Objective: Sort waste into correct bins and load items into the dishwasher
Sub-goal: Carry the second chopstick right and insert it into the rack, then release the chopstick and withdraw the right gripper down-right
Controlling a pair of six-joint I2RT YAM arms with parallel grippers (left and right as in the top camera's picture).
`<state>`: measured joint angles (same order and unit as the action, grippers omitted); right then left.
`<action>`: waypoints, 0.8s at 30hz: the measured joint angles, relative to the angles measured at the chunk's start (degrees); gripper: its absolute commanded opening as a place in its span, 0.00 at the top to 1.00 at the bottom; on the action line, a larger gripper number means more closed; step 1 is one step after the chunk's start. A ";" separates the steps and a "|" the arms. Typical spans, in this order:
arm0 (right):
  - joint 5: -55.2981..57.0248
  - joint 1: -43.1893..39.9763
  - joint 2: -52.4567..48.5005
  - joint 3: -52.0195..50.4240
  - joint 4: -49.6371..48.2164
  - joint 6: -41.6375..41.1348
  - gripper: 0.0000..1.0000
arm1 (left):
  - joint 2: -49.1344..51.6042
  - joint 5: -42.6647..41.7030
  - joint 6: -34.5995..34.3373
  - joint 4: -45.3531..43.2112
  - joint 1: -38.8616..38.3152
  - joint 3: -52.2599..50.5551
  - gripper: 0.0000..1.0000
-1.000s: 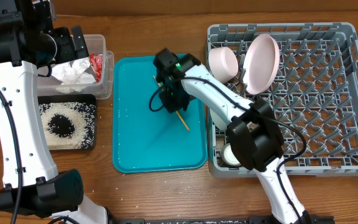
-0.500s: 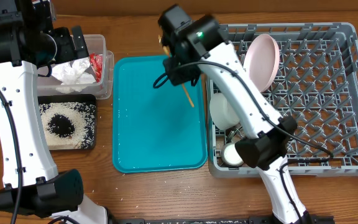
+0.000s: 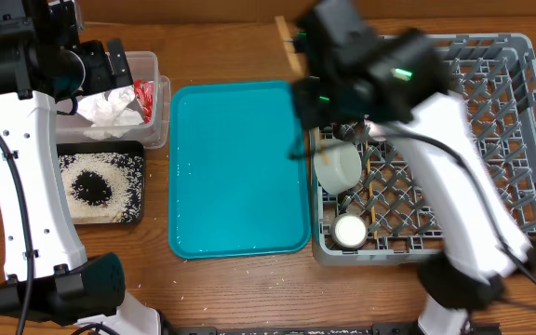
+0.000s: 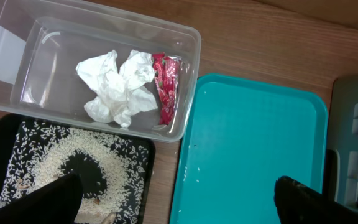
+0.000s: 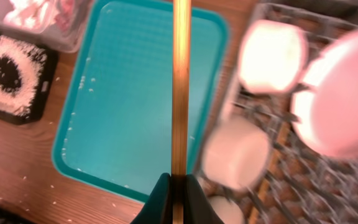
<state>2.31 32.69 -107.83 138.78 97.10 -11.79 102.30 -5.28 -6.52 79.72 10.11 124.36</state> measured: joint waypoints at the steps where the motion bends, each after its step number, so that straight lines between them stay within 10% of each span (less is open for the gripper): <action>1: 0.68 -1.07 2.45 -2.56 -0.04 -0.20 0.96 | 0.00 -0.02 0.00 0.02 0.00 0.00 0.00; 22: 6.60 -16.96 3.93 -48.57 -11.98 2.19 0.96 | 0.00 0.00 0.00 0.02 0.00 0.00 0.00; 24: 6.51 -17.27 3.93 -50.12 -12.52 2.80 0.80 | 0.00 -0.02 0.00 0.02 0.00 0.00 0.00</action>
<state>8.82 15.42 -103.90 88.66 84.58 -8.99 102.30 -5.30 -6.52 79.75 10.11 124.36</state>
